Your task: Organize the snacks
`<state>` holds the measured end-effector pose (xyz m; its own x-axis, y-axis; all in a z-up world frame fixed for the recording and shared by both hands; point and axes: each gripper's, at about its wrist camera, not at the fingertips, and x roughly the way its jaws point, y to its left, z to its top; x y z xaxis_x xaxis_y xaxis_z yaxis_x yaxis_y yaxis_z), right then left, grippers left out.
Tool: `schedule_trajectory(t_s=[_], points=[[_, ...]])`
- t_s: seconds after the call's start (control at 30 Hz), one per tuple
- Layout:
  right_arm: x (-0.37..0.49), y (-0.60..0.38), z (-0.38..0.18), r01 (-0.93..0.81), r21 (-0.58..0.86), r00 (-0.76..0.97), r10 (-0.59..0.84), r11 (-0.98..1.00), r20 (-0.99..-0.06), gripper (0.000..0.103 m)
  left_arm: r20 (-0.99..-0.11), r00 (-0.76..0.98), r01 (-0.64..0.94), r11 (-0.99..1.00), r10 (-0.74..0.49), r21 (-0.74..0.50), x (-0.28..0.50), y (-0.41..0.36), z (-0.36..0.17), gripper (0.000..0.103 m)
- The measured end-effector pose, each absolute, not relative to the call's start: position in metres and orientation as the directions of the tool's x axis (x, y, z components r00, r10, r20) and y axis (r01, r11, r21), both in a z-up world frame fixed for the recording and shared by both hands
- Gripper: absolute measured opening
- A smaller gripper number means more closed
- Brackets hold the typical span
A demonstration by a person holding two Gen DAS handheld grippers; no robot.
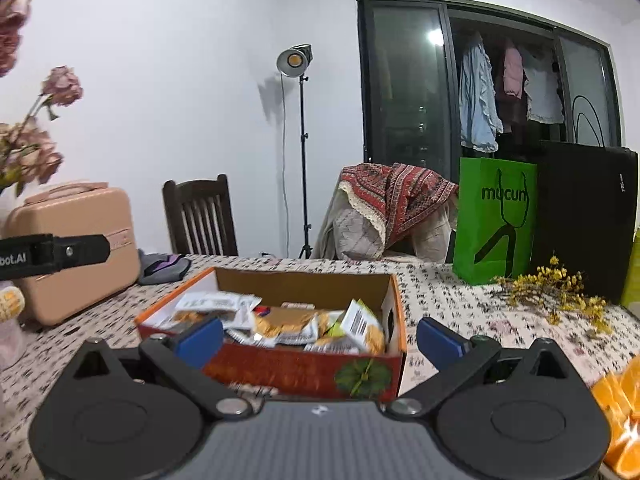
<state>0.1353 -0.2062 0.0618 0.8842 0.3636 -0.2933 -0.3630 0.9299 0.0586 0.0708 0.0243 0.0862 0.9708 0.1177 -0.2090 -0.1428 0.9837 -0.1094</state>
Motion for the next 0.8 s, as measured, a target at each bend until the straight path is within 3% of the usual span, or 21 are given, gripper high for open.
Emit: schedule_trajectory(t_s=[0.33,0.8], points=[[0.076,-0.224,0.04,-0.355,0.091,0.866,0.364,0.93,-0.344,0.103,-0.262,0.962,-0.098,0.992,0.074,-0.08,0.015,0.018,0.054,0.103],[0.055,-0.232,0.021,-0.332,0.103,0.849,0.344,0.938,-0.401,0.103,-0.322,0.945,-0.079,0.994,0.049,-0.079,-0.004,0.016,0.033,0.103]])
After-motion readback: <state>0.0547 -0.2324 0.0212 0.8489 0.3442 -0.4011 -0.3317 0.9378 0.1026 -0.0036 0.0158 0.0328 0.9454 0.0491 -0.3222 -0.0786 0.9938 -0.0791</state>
